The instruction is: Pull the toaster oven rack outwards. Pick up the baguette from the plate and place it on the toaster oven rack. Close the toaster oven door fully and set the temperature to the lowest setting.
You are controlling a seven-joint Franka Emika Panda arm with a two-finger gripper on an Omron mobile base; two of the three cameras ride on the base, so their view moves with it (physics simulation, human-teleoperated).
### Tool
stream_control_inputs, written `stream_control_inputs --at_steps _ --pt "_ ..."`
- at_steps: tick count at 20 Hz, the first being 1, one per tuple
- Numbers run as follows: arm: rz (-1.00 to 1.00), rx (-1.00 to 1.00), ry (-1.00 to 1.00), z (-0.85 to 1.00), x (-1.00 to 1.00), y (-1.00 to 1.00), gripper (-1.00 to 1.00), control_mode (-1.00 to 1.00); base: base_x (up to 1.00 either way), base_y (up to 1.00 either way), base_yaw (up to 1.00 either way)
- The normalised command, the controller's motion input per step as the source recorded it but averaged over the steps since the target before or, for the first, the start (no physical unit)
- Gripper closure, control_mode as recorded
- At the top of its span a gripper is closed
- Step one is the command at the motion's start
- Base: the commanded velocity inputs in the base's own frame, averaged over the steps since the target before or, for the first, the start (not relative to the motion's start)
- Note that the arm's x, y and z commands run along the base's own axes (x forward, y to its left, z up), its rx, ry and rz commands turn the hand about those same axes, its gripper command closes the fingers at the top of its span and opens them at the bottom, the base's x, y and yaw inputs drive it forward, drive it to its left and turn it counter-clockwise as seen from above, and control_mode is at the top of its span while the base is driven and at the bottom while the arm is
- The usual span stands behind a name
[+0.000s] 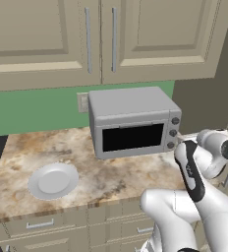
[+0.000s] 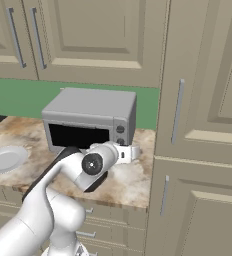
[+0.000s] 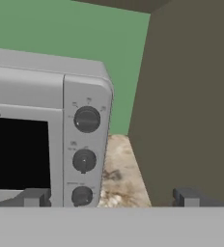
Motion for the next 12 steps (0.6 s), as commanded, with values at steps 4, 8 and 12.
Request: stream_control_inputs --at_steps 4,8,12 --pt "0.00 0.00 0.00 0.00 0.00 0.00 -1.00 -1.00 0.00 0.00 0.00" --pt "0.00 0.00 -0.04 0.00 0.01 0.02 -1.00 -1.00 0.00 0.00 0.00" --pt "0.00 0.00 -0.01 -0.08 0.22 0.14 -1.00 -1.00 0.00 0.00 0.00"
